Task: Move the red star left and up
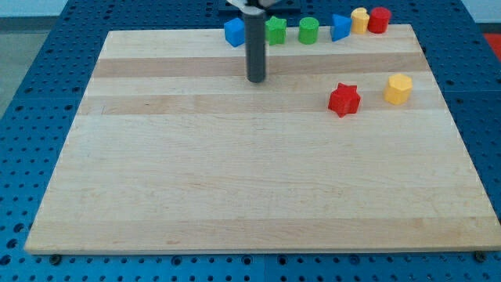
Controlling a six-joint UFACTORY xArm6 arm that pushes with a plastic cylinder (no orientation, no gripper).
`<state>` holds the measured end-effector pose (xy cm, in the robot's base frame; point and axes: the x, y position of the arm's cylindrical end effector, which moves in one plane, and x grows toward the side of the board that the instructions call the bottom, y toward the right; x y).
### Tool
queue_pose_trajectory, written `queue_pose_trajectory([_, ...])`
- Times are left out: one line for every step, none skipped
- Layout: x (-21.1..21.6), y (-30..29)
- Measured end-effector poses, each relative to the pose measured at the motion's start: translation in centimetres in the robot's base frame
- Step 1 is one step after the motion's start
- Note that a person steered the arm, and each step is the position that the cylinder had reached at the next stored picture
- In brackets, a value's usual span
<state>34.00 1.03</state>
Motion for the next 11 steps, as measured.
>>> queue_pose_trajectory([-1.8, 5.3])
queue_pose_trajectory([-4.3, 11.2])
queue_pose_trajectory([-3.5, 17.5])
queue_pose_trajectory([3.3, 20.1])
queue_pose_trajectory([6.3, 19.9])
queue_pose_trajectory([6.3, 17.9])
queue_pose_trajectory([6.3, 15.8])
queue_pose_trajectory([6.1, 13.7])
queue_pose_trajectory([6.0, 11.1])
queue_pose_trajectory([6.0, 8.4])
queue_pose_trajectory([5.7, 5.6])
